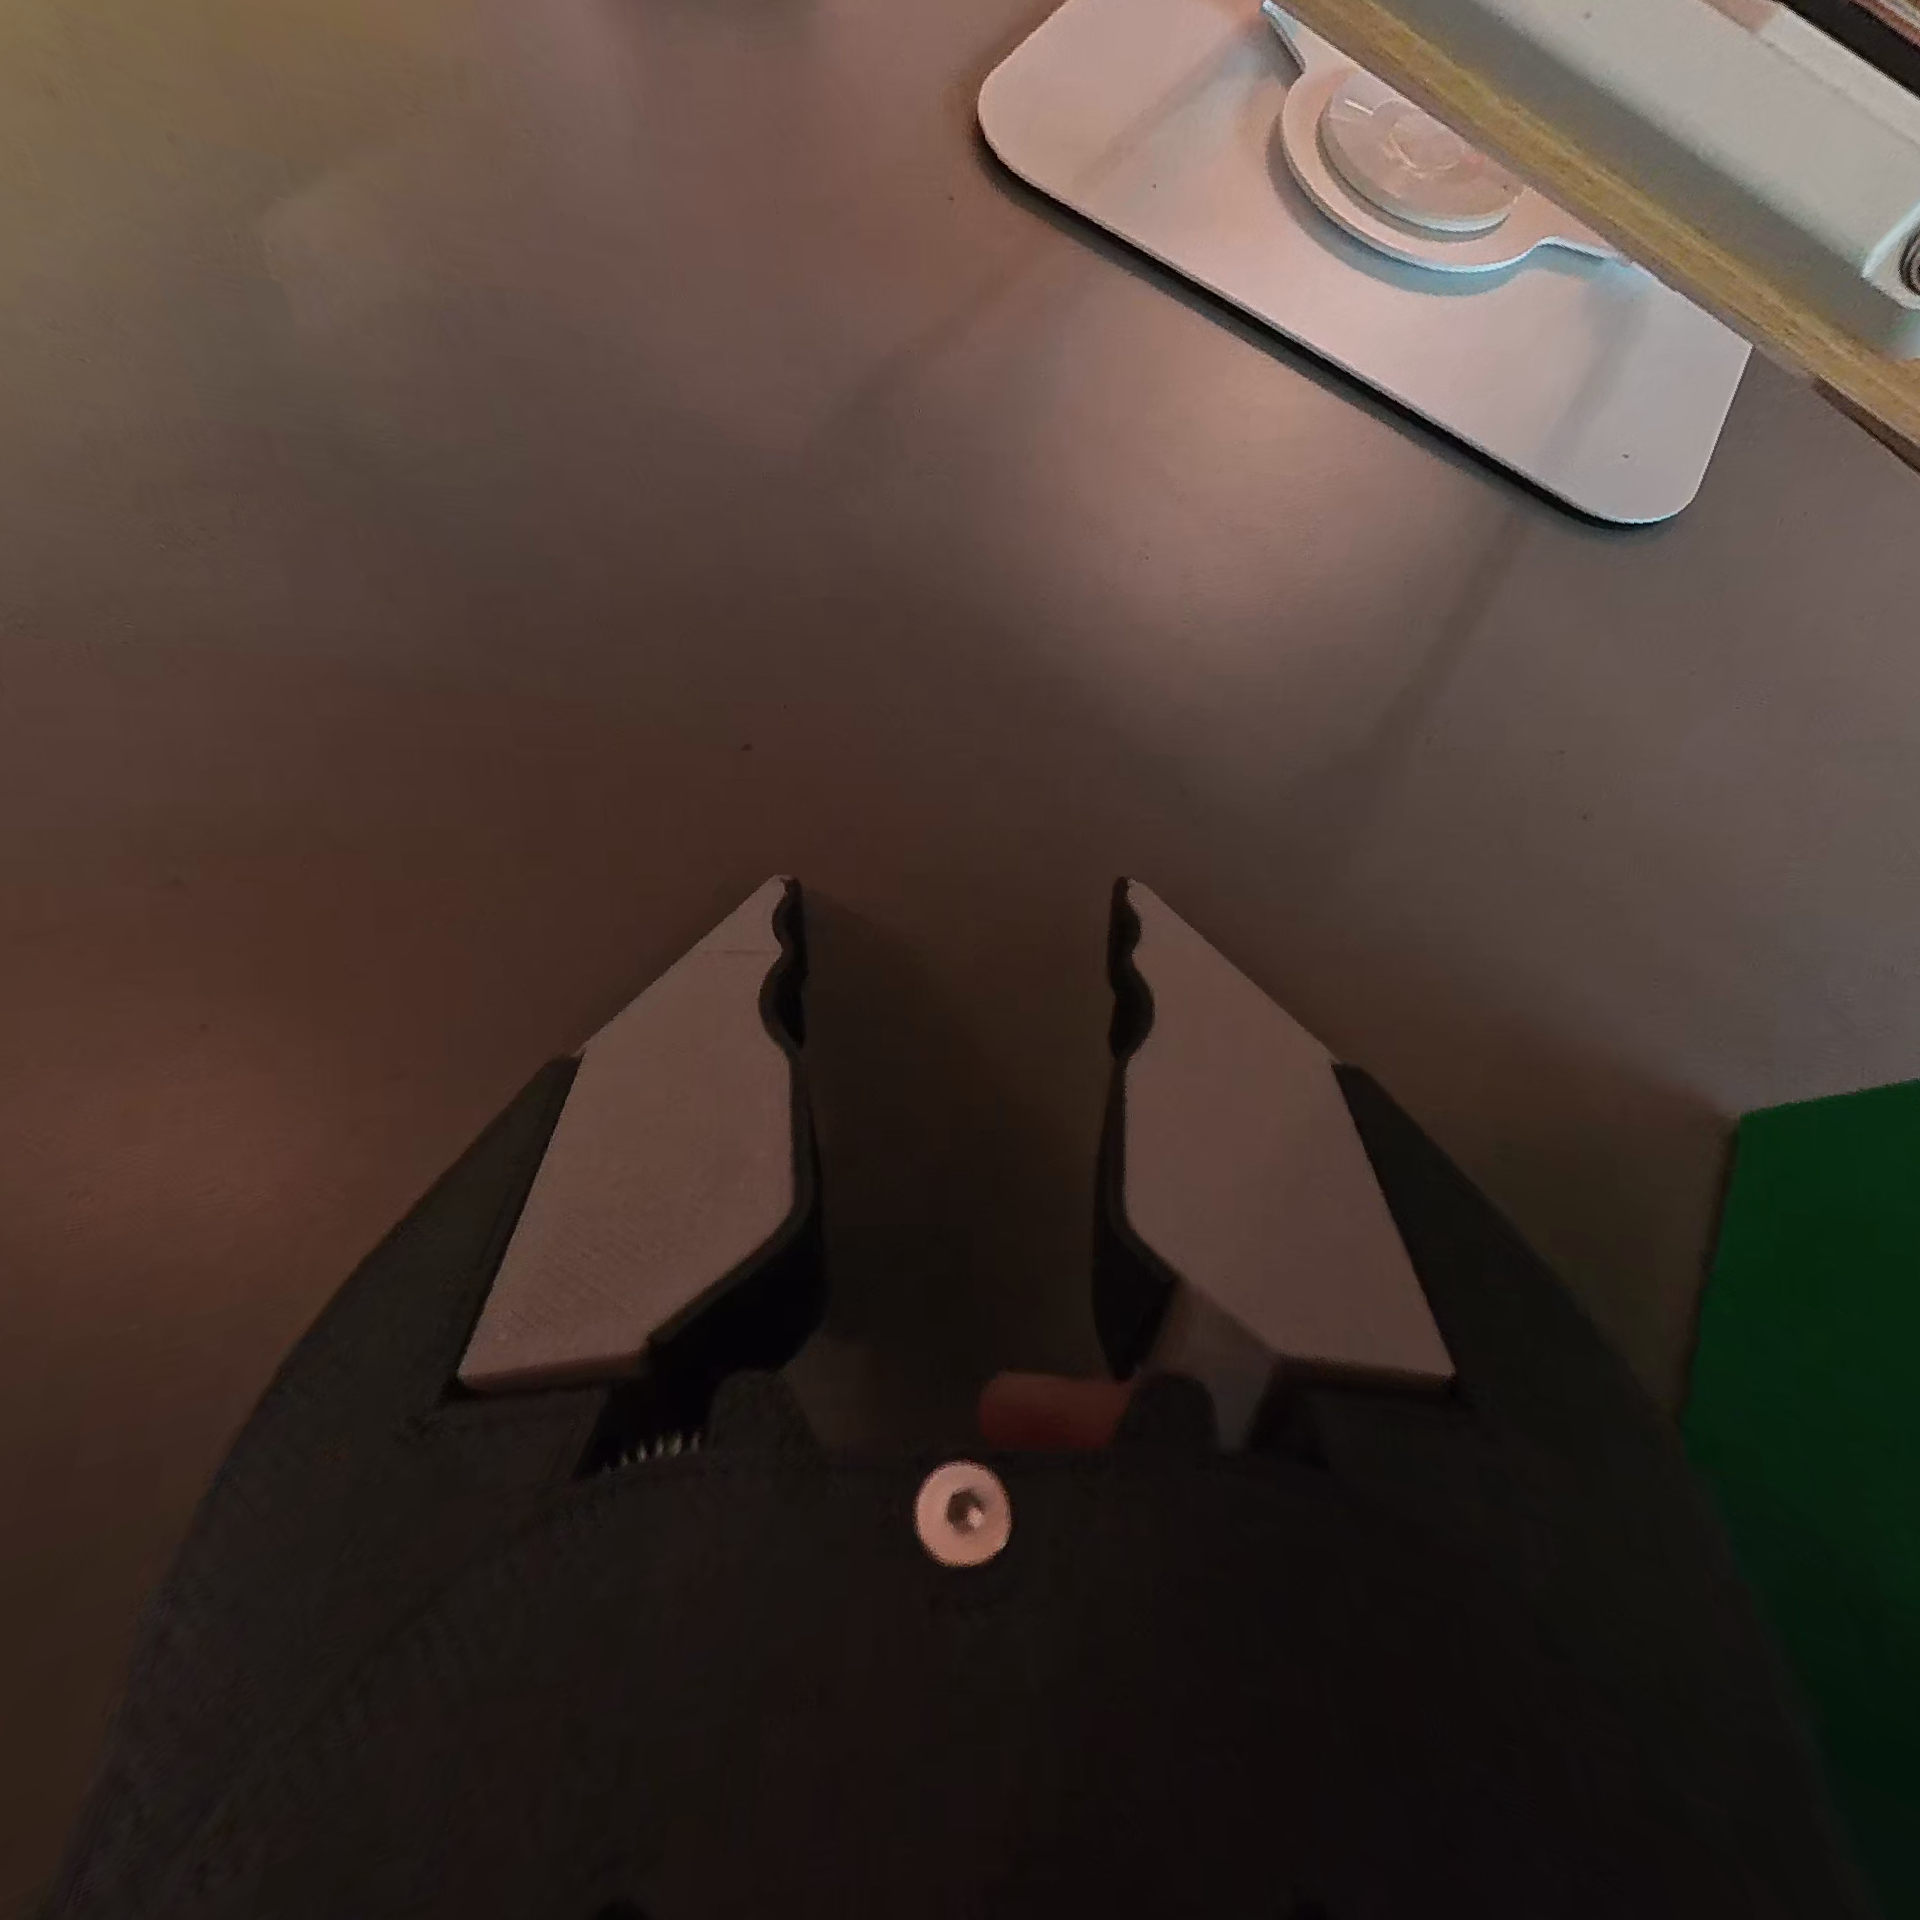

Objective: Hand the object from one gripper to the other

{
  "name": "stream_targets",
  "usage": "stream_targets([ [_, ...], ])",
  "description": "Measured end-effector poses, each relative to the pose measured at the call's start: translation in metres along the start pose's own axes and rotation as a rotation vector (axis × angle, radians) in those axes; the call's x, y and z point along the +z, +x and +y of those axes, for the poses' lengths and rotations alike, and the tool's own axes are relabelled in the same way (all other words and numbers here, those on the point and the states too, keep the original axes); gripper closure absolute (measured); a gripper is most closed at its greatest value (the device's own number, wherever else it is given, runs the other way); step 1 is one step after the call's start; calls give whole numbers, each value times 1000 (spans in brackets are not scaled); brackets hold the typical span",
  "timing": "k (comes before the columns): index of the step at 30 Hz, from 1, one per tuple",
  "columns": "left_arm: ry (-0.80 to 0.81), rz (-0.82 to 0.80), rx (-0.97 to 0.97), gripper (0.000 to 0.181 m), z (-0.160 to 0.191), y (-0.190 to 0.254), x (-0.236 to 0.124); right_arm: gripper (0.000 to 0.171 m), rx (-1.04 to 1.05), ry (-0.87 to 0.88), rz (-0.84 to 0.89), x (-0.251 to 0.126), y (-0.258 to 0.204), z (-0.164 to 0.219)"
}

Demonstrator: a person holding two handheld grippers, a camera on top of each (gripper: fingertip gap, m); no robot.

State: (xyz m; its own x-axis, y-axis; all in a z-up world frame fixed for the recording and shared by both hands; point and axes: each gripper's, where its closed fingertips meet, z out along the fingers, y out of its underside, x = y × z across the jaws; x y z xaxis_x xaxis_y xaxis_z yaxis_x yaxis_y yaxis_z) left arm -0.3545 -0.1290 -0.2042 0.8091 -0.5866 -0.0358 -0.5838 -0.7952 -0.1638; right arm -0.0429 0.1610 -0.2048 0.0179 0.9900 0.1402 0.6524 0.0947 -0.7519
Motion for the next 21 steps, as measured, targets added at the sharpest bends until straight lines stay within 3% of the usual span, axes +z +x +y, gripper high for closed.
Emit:
stream_targets([
  [3,98,-149,-31,153,3,-8,-32,120,-15,8,-8,-2,-4,-1],
  [6,235,-403,-34,153,-2,-22,-95,120,-23,30,-14,-4,-8,-3],
  [8,407,-581,-33,153,-22,-25,-150,116,-13,49,-34,-6,-13,-6],
  [11,748,-711,7,152,-81,5,-222,127,-5,137,-187,-14,-39,-22],
  [14,1027,-644,98,153,-154,59,-243,125,1,274,-409,-34,-74,-45],
  [17,1298,-480,123,153,-223,108,-237,127,38,368,-658,-62,-102,-58],
  [21,1660,-112,116,153,-299,164,-204,129,55,495,-940,-106,-118,-70],
])
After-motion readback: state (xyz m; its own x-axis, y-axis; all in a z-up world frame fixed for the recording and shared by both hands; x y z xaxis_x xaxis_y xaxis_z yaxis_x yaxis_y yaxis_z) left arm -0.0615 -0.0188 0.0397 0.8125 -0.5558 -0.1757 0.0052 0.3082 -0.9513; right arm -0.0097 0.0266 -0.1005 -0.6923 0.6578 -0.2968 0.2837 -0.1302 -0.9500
